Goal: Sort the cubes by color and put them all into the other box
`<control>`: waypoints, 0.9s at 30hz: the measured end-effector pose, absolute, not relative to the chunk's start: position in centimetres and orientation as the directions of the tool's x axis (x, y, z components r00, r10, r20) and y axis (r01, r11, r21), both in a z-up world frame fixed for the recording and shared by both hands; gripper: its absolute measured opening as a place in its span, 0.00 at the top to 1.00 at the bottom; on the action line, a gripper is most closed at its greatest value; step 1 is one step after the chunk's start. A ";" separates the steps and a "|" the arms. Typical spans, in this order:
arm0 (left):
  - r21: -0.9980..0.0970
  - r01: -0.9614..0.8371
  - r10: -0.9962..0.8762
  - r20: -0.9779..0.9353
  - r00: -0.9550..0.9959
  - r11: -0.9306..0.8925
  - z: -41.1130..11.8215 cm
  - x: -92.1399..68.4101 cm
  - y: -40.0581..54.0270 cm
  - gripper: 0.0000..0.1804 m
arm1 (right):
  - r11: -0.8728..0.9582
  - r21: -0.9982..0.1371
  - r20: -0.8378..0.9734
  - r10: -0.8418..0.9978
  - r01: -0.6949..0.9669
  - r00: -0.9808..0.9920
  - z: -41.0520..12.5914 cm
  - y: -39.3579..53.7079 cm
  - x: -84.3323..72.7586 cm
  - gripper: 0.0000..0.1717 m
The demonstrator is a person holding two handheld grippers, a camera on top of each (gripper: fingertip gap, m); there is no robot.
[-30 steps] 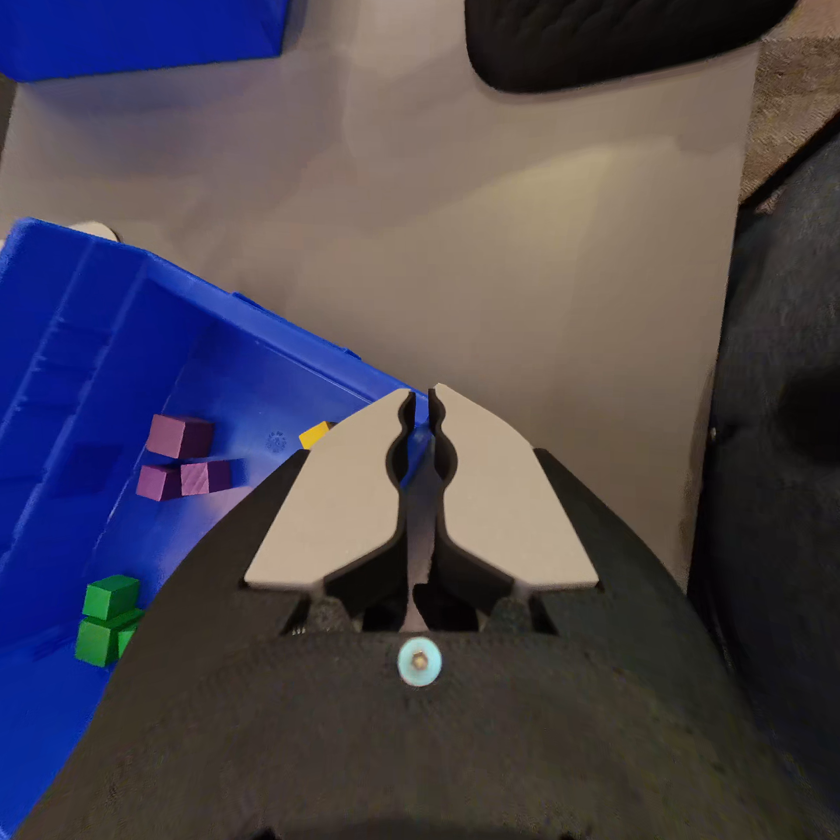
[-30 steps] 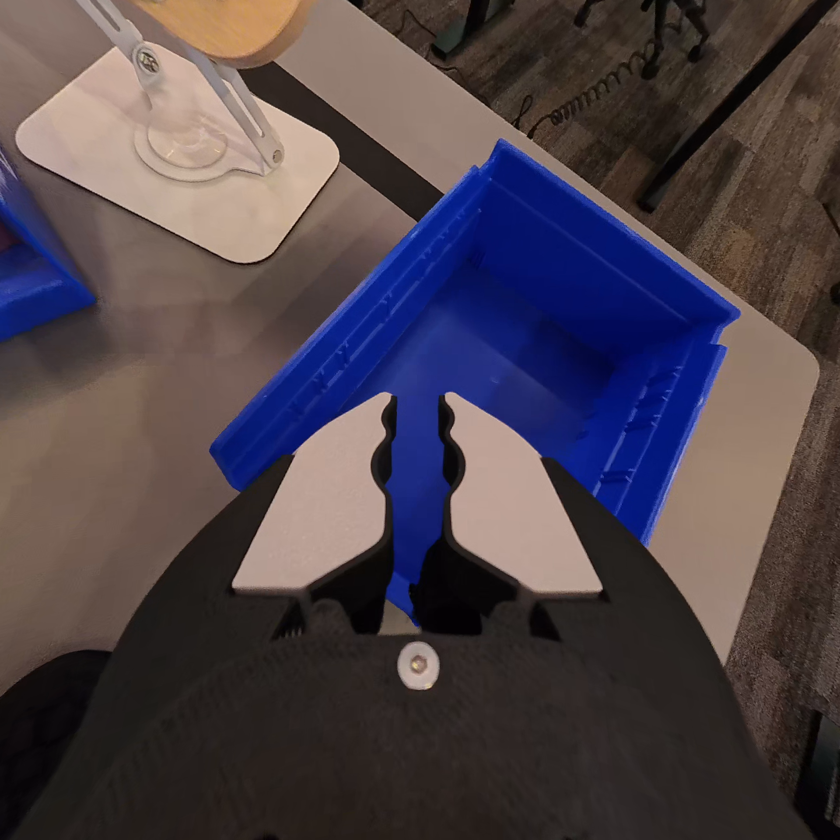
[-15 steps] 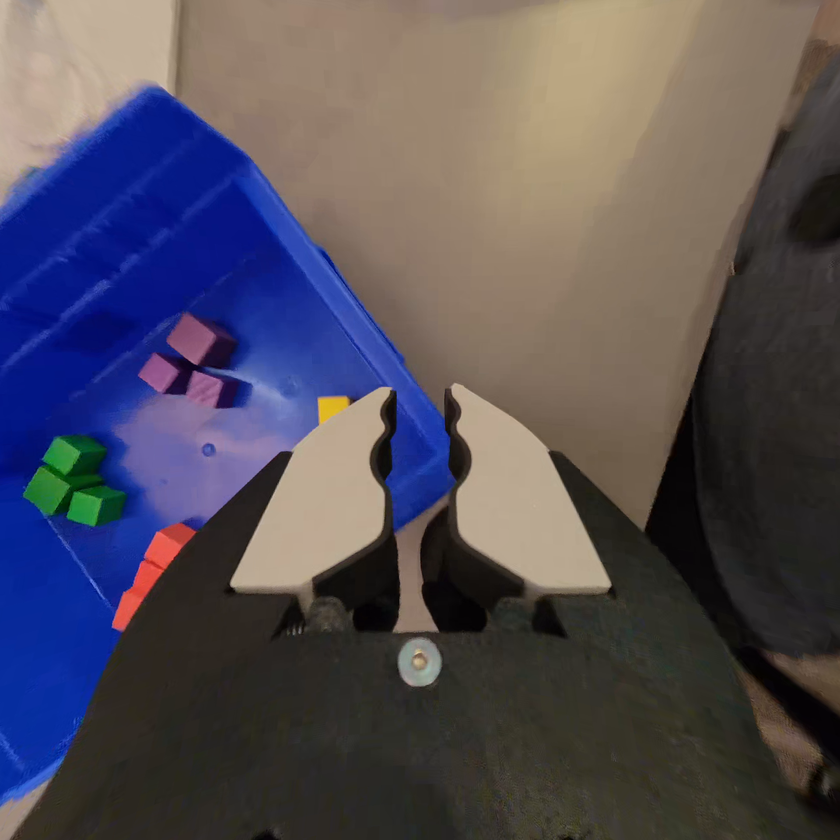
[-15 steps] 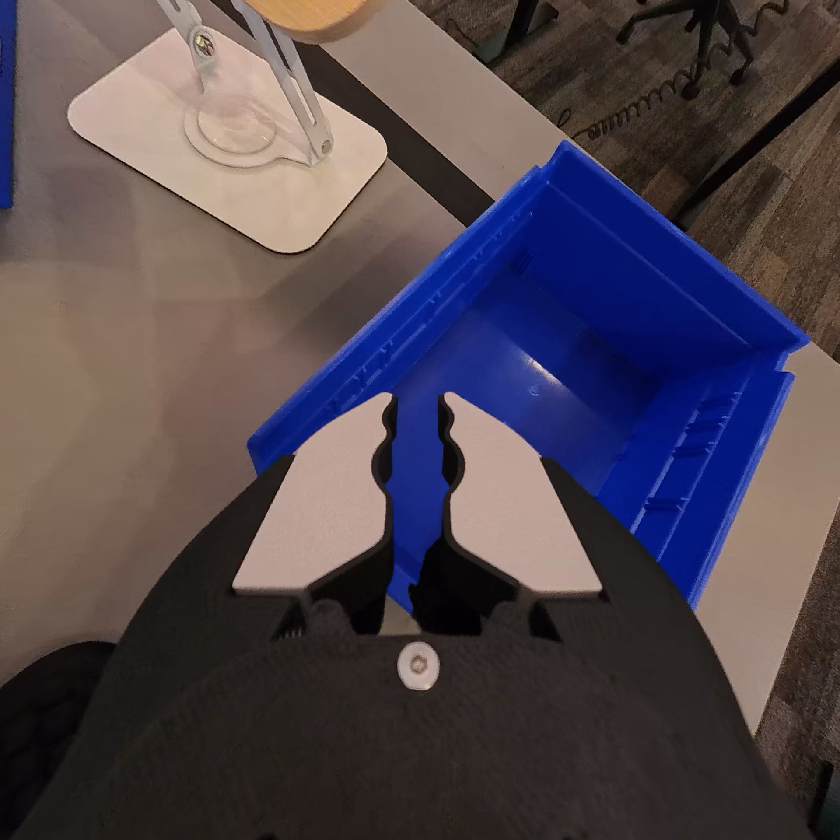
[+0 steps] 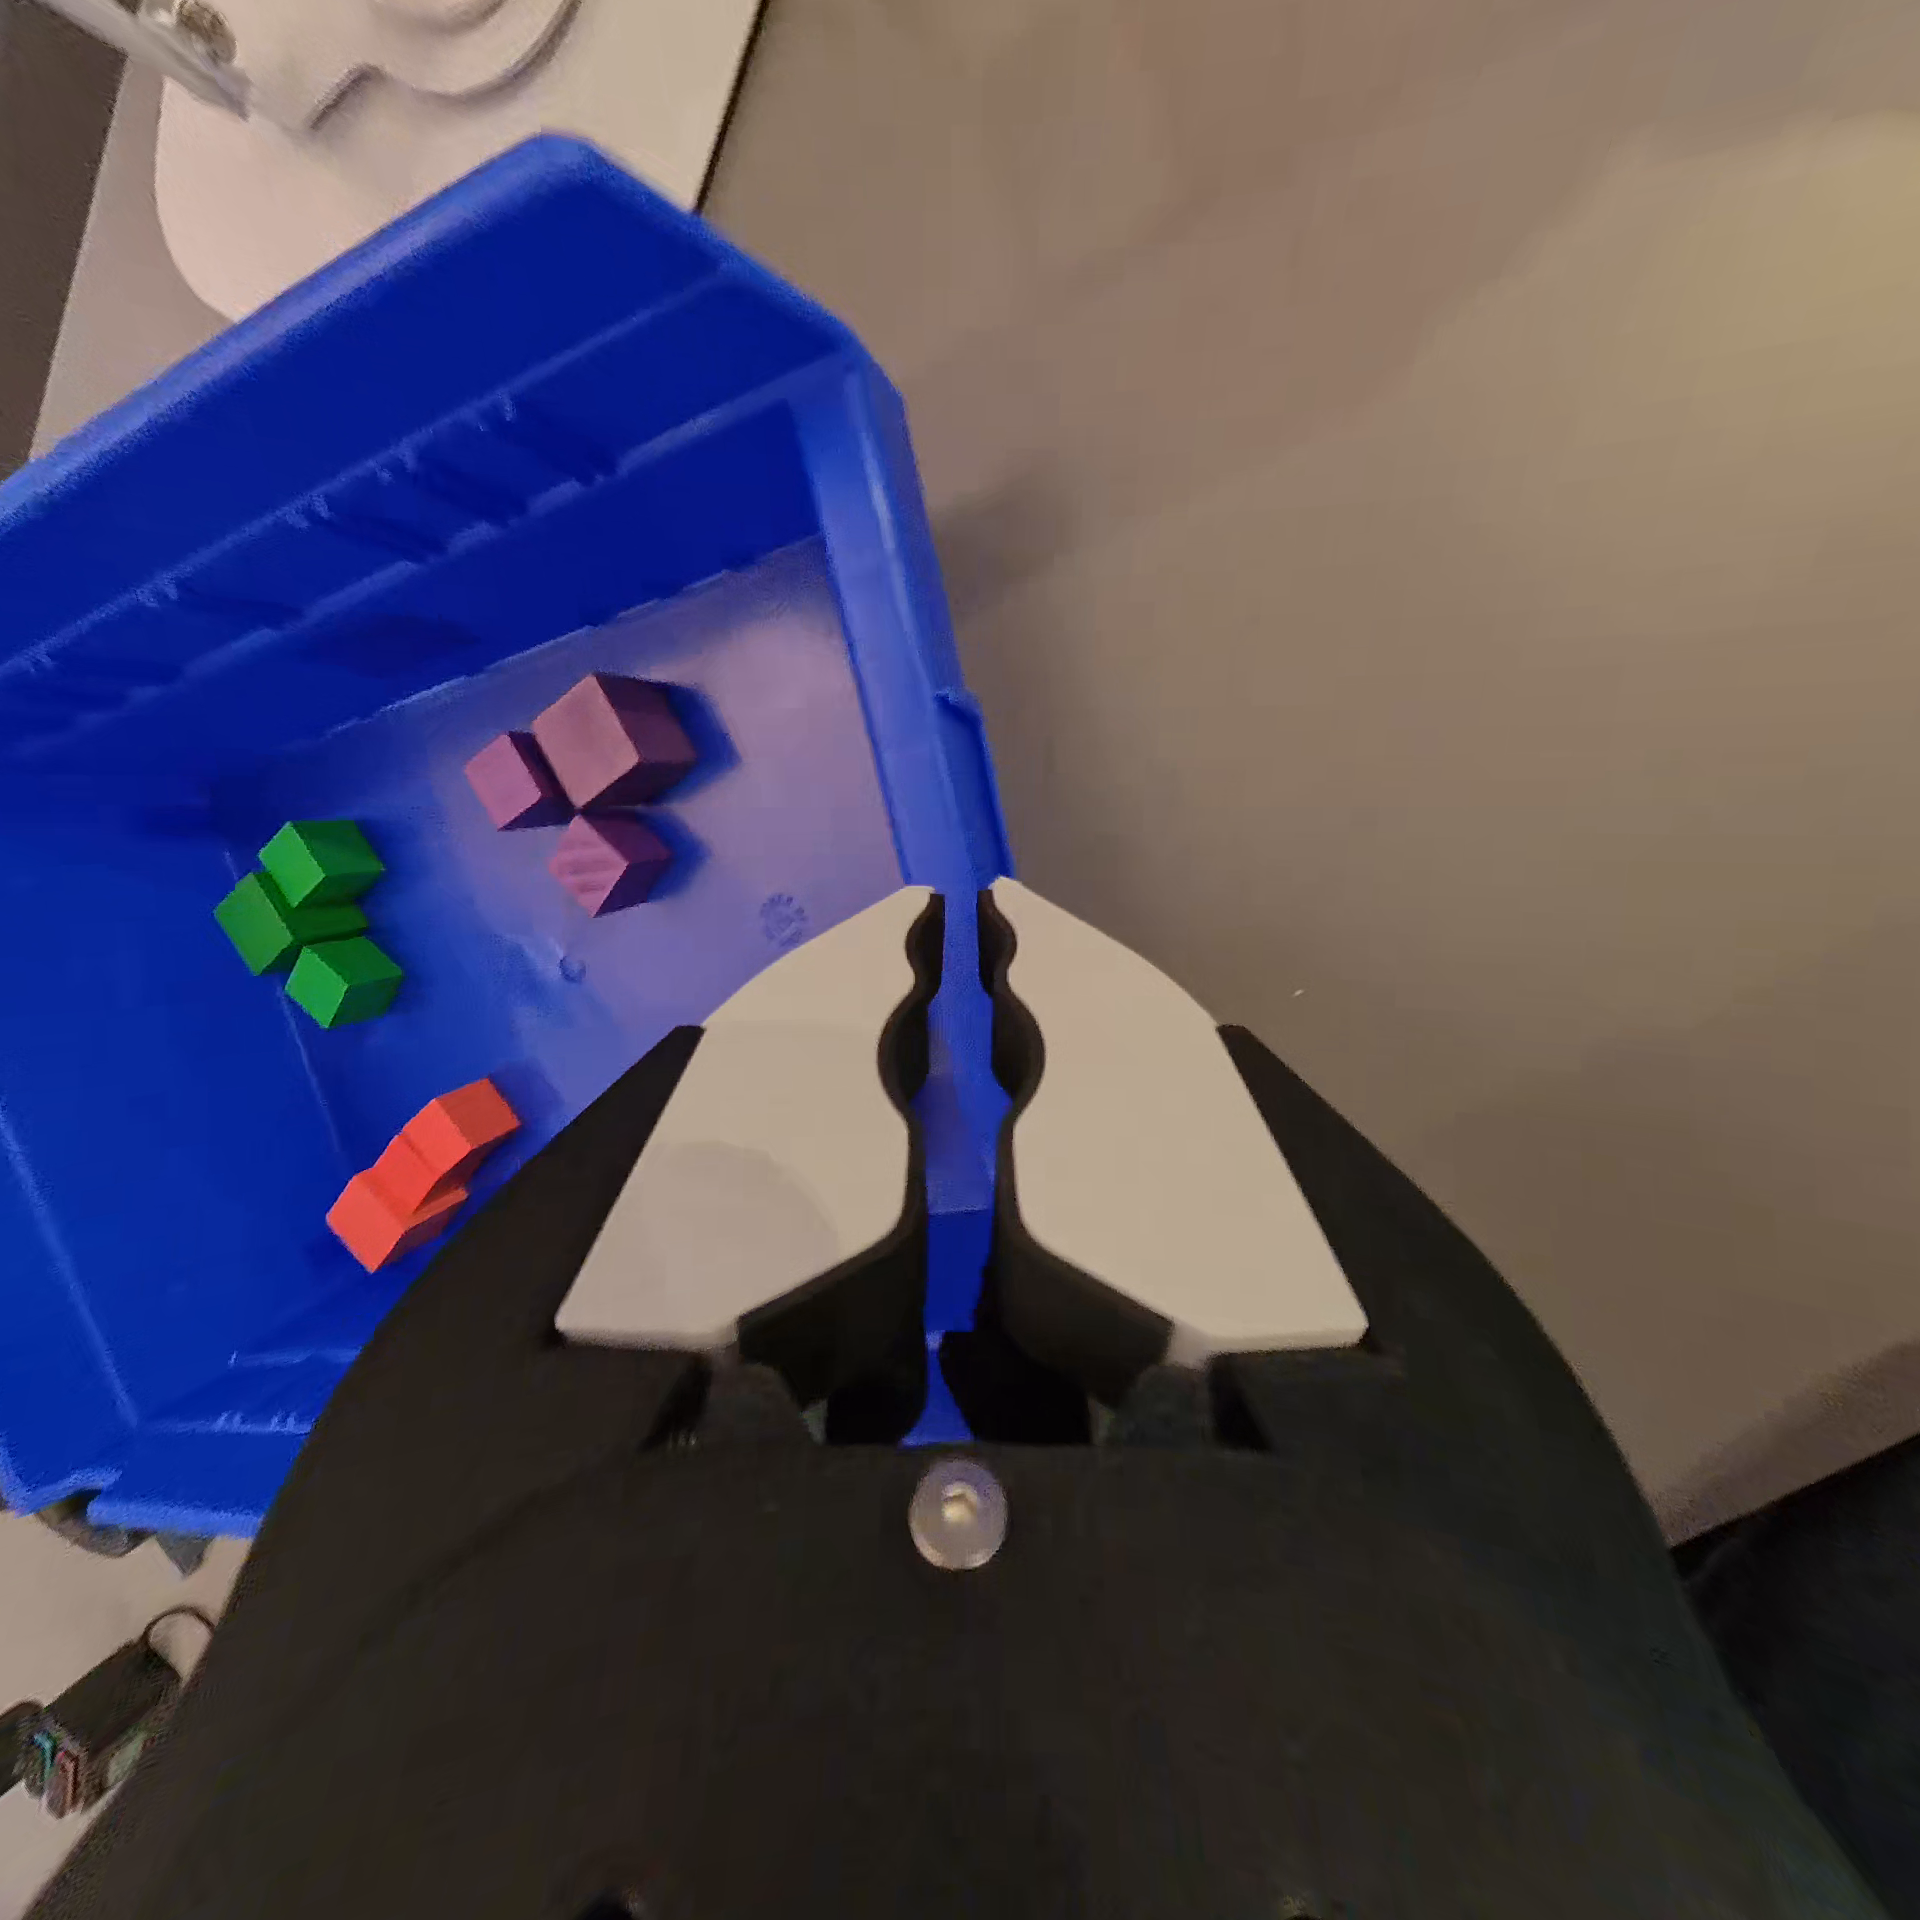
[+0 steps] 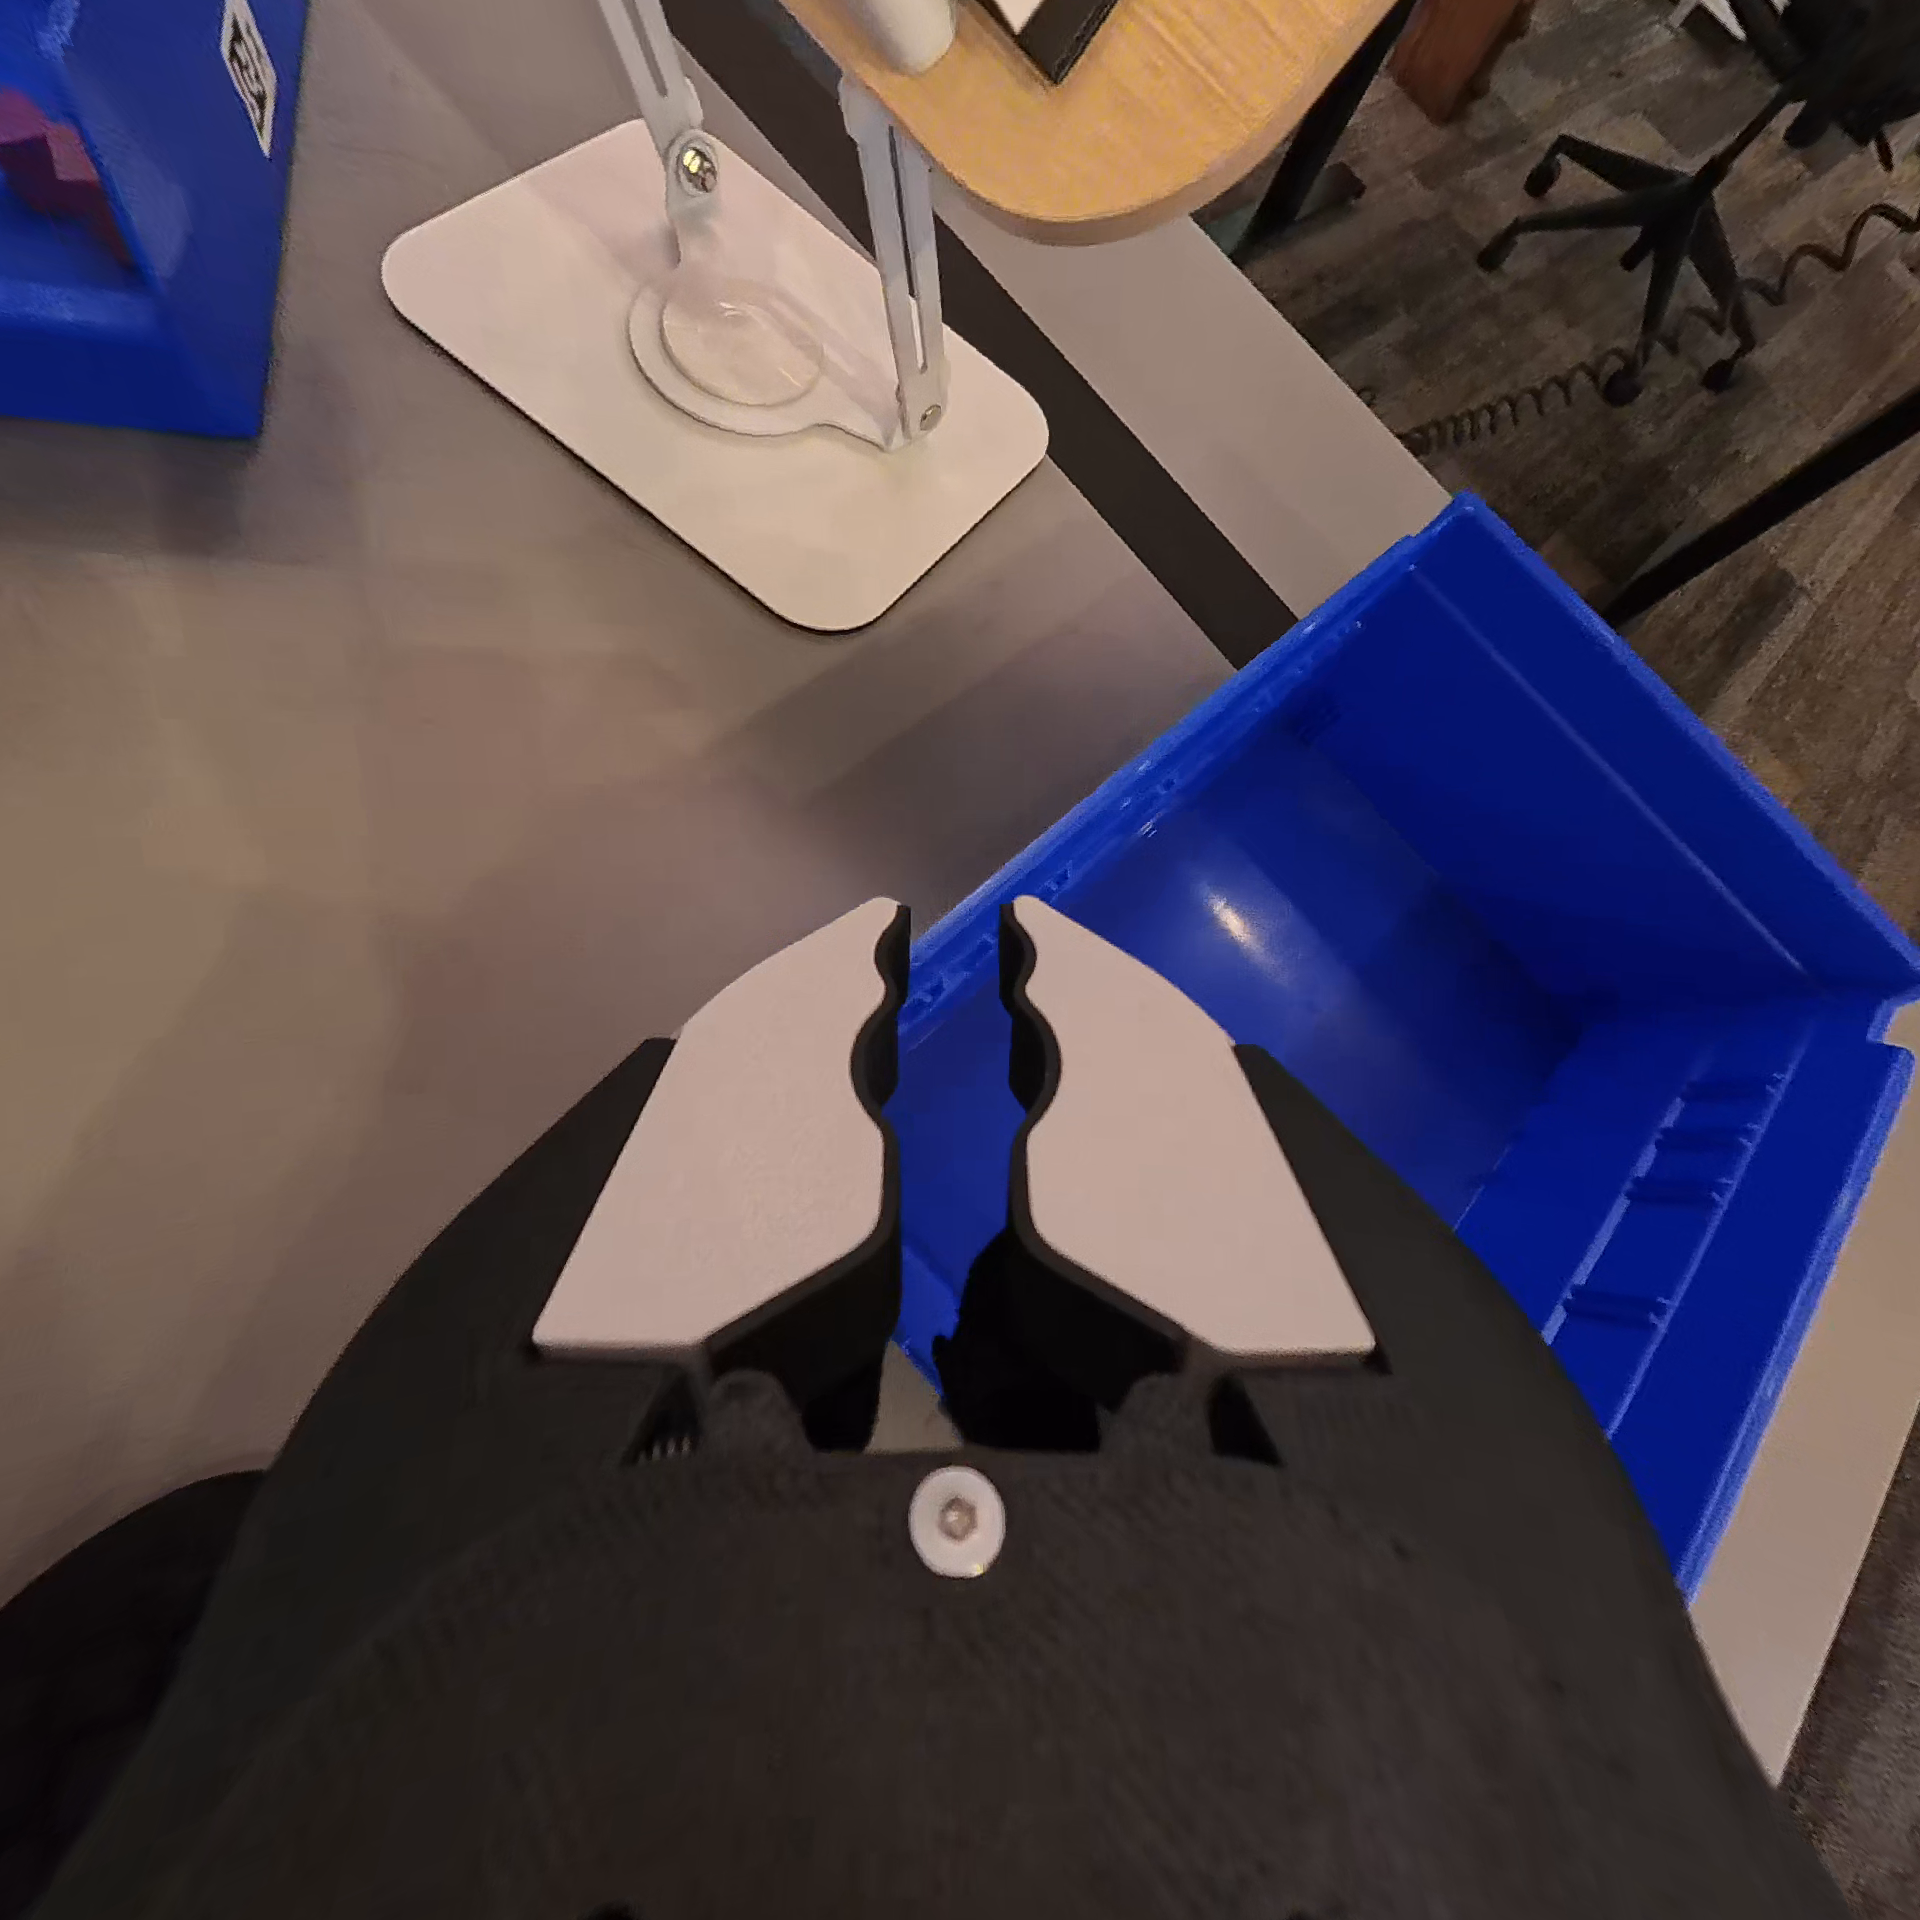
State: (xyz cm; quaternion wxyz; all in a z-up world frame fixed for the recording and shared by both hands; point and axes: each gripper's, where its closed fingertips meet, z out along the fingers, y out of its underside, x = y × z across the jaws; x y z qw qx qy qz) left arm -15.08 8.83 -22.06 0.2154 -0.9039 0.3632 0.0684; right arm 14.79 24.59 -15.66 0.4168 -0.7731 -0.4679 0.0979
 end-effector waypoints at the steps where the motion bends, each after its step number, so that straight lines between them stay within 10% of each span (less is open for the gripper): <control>1: -0.340 -0.690 -0.634 -0.276 0.723 -0.639 -22.0 -14.4 8.9 0.97 | -0.210 -0.738 0.238 0.809 0.642 0.537 -15.6 24.4 14.7 0.91; 27: -0.194 -0.758 -0.731 -0.202 0.652 -0.622 -25.4 -18.5 9.5 0.87 | -0.108 -0.739 0.248 0.875 0.665 0.416 -16.2 20.6 11.4 0.91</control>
